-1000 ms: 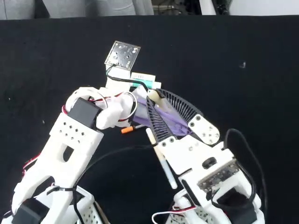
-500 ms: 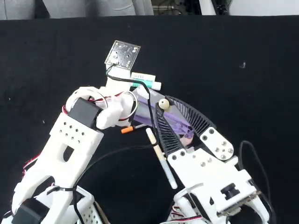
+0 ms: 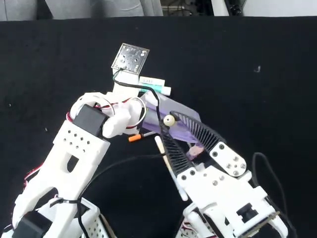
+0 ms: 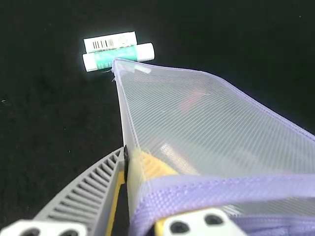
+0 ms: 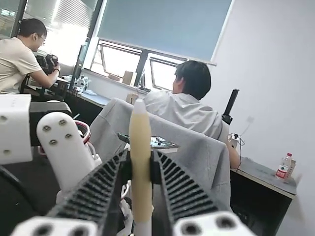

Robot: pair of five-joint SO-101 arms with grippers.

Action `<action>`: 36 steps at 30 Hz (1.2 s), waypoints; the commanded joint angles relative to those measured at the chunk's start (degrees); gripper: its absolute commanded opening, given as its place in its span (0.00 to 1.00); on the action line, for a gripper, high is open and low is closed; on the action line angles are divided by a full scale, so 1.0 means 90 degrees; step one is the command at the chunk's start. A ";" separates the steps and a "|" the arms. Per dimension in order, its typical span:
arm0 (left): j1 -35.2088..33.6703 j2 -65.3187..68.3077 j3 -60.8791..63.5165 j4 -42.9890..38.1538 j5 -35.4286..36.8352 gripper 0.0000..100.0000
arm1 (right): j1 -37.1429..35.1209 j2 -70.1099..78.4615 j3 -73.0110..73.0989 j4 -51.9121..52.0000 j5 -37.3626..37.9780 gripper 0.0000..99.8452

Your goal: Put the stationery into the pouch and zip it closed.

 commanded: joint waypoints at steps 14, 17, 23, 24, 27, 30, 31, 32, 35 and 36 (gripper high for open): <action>-0.0405 -0.0098 -0.0181 -0.0039 0.0547 0.03 | -0.0049 -0.0024 0.1284 -0.0576 0.0322 0.01; -0.0415 -0.0098 -0.0386 0.0234 0.0547 0.03 | 0.0137 -0.0190 0.1822 -0.0850 0.0322 0.01; -0.0620 -0.0098 -0.0640 0.0508 0.0547 0.03 | 0.0664 -0.0972 0.2935 -0.1407 0.0322 0.01; -0.0718 -0.0098 -0.0640 0.0508 0.0547 0.03 | 0.0752 -0.1070 0.3179 -0.1514 0.0313 0.01; -0.1060 -0.0098 -0.0640 0.0508 0.0557 0.03 | 0.0811 -0.1079 0.3717 -0.1924 0.0313 0.02; -0.1265 -0.0098 -0.0640 0.0518 0.0567 0.03 | 0.0821 -0.1011 0.3697 -0.2002 0.0020 0.12; -0.1314 -0.0098 -0.0640 0.0527 0.0567 0.03 | 0.0821 -0.0952 0.3619 -0.1983 -0.0078 0.16; -0.1363 -0.0098 -0.0640 0.0527 0.0567 0.03 | 0.0821 -0.0923 0.3551 -0.1963 -0.0127 0.21; -0.1451 -0.0098 -0.0640 0.0527 0.0576 0.03 | 0.0821 -0.0767 0.3326 -0.1768 -0.0127 0.30; -0.1451 -0.0098 -0.0640 0.0527 0.0576 0.03 | 0.0811 -0.0698 0.3238 -0.1748 -0.0127 0.31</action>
